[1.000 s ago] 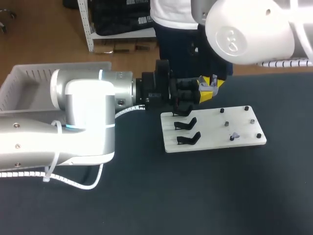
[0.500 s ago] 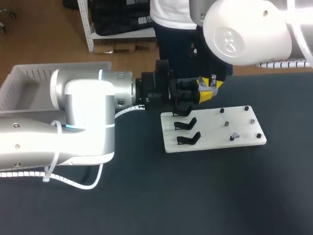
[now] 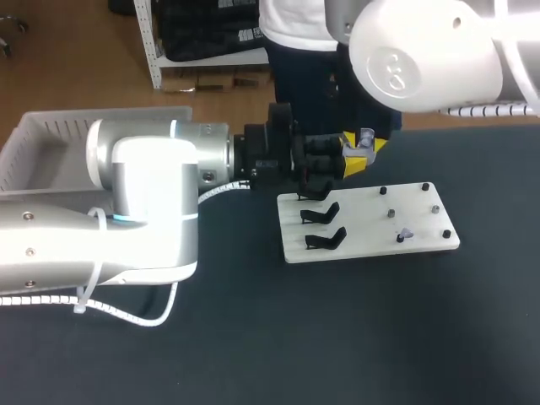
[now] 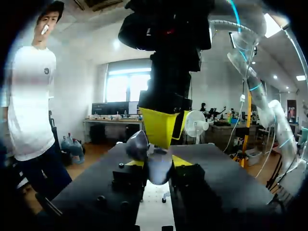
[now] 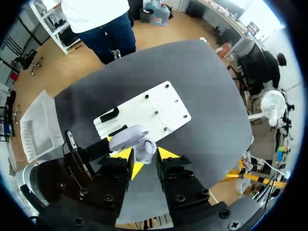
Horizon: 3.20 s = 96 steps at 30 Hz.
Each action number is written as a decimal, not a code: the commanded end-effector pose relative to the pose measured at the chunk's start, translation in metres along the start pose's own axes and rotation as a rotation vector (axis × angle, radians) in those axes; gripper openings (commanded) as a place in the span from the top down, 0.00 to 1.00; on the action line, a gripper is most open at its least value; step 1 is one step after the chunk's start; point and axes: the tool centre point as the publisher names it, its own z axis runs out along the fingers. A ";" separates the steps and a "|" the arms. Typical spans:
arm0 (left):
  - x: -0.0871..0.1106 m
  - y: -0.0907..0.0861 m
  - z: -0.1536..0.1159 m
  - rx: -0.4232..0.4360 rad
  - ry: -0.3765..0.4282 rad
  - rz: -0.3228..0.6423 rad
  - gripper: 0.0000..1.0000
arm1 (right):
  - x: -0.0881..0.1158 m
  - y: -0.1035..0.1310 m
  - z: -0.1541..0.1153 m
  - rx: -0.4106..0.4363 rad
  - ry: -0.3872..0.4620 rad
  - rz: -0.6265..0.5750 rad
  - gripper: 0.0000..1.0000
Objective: Pick up each earbud case from the left stands, insert the matching earbuds, close the lid, and place the case in the box.
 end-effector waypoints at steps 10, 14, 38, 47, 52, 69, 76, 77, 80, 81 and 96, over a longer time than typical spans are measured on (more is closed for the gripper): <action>0.002 -0.001 0.000 -0.008 -0.009 0.005 1.00 | 0.007 -0.006 -0.011 -0.029 -0.010 -0.002 0.69; 0.002 -0.001 0.000 -0.008 -0.009 0.005 1.00 | 0.014 -0.004 -0.013 -0.034 -0.001 -0.018 0.69; 0.002 -0.001 0.000 -0.008 -0.009 0.005 1.00 | 0.010 -0.013 -0.007 -0.016 0.002 0.005 0.69; 0.002 -0.001 0.000 -0.008 -0.009 0.005 1.00 | 0.017 -0.019 -0.016 -0.052 0.008 -0.019 0.68; 0.002 -0.001 0.000 -0.008 -0.009 0.005 1.00 | 0.037 -0.035 -0.028 -0.112 0.009 -0.100 0.45; 0.002 -0.001 0.000 -0.008 -0.009 0.005 1.00 | 0.065 -0.065 -0.039 -0.141 -0.059 -0.223 0.00; 0.002 -0.001 0.000 -0.008 -0.009 0.005 1.00 | 0.065 -0.065 -0.039 -0.141 -0.059 -0.223 0.00; 0.002 -0.001 0.000 -0.008 -0.009 0.005 1.00 | 0.065 -0.065 -0.039 -0.141 -0.059 -0.223 0.00; 0.002 -0.001 0.000 -0.008 -0.009 0.005 1.00 | 0.065 -0.065 -0.039 -0.141 -0.059 -0.223 0.00; 0.002 -0.001 0.000 -0.008 -0.009 0.005 1.00 | 0.065 -0.065 -0.039 -0.141 -0.059 -0.223 0.00; 0.002 -0.001 0.000 -0.008 -0.009 0.005 1.00 | 0.073 -0.101 0.035 -0.195 -0.149 -0.214 0.00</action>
